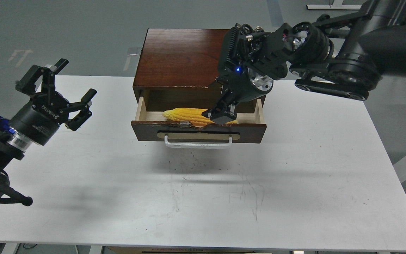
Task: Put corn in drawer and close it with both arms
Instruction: 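Lower the corn into the drawer, open the right gripper, withdraw, then reach the left gripper toward the drawer's white handle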
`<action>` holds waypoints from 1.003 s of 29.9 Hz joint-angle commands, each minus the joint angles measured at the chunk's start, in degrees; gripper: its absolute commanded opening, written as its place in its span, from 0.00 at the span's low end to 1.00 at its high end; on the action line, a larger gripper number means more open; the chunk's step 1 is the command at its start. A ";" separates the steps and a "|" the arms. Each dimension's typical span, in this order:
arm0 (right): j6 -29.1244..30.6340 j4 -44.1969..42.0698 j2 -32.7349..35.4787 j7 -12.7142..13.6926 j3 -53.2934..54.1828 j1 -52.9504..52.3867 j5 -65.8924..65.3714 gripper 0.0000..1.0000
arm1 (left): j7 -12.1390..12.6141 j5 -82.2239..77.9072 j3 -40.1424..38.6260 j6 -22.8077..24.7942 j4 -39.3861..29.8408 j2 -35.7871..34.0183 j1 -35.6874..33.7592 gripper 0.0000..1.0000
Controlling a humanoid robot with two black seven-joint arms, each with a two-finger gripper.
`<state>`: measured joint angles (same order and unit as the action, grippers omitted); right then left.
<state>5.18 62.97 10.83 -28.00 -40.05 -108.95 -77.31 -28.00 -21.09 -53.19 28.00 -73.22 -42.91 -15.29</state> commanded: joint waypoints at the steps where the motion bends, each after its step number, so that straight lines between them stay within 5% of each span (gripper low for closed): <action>1: 0.27 1.01 3.30 0.00 3.21 -1.79 8.37 0.94 | 0.00 0.08 -0.16 0.00 0.00 -0.07 -0.09 0.99; 9: 0.71 1.28 14.55 0.00 6.83 1.01 30.96 0.96 | 0.00 0.00 0.02 0.00 0.00 0.02 -0.09 0.99; 18: 0.97 -0.04 28.09 0.00 28.94 27.35 52.15 0.95 | 0.00 0.00 0.37 0.00 0.00 0.19 -0.09 0.99; 23: 1.85 -2.06 28.80 0.00 41.53 41.26 61.65 0.96 | 0.00 -0.09 0.54 0.00 0.09 0.54 0.00 0.99; 30: 12.57 -11.80 26.53 0.00 51.39 54.00 71.24 0.96 | 0.00 -4.48 0.46 0.00 0.09 0.11 0.00 0.99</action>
<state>15.11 54.68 38.64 -27.99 9.14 -58.96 -7.61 -28.00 -23.58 -52.59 28.00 -73.13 -42.32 -15.29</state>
